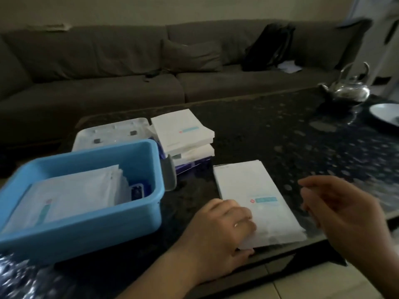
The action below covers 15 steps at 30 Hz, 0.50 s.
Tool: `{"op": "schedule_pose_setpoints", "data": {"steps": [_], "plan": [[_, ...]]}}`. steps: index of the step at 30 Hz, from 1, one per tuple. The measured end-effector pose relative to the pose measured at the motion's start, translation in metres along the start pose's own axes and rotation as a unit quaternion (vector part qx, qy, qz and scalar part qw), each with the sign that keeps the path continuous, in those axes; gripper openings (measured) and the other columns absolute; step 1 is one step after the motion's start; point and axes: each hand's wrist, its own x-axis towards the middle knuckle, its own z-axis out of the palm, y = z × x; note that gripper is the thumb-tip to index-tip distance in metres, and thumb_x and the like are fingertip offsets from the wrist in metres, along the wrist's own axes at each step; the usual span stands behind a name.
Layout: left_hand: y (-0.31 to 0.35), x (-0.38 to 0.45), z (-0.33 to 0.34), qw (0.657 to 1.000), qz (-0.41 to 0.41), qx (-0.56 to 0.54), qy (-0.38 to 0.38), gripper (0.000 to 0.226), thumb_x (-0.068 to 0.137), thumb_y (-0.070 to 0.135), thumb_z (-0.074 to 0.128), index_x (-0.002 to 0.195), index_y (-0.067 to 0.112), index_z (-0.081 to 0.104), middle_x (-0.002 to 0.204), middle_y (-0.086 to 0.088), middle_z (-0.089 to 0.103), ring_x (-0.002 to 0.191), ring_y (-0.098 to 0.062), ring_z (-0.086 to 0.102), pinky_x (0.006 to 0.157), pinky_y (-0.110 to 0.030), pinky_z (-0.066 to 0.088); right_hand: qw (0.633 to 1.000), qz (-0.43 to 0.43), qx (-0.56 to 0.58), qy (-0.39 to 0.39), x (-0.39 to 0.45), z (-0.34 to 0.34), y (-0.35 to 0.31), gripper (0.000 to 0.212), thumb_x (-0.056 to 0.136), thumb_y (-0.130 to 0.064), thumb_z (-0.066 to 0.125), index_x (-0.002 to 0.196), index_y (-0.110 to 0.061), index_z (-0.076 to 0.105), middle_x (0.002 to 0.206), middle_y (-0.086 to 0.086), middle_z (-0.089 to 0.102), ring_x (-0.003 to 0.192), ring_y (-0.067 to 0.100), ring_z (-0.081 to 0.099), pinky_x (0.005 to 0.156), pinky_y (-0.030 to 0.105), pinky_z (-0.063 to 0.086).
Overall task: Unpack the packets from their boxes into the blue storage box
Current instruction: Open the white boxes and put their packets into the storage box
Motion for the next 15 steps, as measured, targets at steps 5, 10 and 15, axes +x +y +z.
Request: {"op": "schedule_pose_setpoints", "data": {"steps": [5, 10, 15], "plan": [[0.003, 0.012, 0.000, 0.984, -0.076, -0.084, 0.135, 0.012, 0.088, 0.025, 0.065, 0.086, 0.017, 0.074, 0.092, 0.006, 0.074, 0.086, -0.014, 0.067, 0.073, -0.032, 0.054, 0.966, -0.241, -0.096, -0.016, -0.025, -0.006, 0.011, 0.008, 0.085, -0.020, 0.067, 0.084, -0.018, 0.075, 0.075, -0.014, 0.068, 0.061, 0.000, 0.060, 0.055, 0.016, 0.048], [0.004, 0.028, -0.012, 0.950, -0.170, -0.171, 0.198, 0.022, 0.090, 0.033, 0.062, 0.090, 0.019, 0.078, 0.092, 0.010, 0.075, 0.087, -0.004, 0.067, 0.075, -0.030, 0.056, 0.927, -0.337, -0.164, -0.034, -0.041, 0.021, 0.016, 0.015, 0.083, -0.025, 0.066, 0.089, -0.021, 0.079, 0.106, -0.008, 0.074, 0.068, 0.006, 0.070, 0.052, 0.024, 0.054], [0.002, 0.032, -0.018, 0.941, -0.181, -0.187, 0.215, 0.025, 0.092, 0.034, 0.058, 0.093, 0.018, 0.077, 0.095, 0.009, 0.075, 0.090, -0.003, 0.067, 0.072, -0.031, 0.058, 0.919, -0.323, -0.225, -0.015, -0.031, 0.038, 0.018, 0.027, 0.085, -0.028, 0.062, 0.104, -0.016, 0.077, 0.122, -0.002, 0.069, 0.060, 0.014, 0.070, 0.043, 0.029, 0.053]]}}
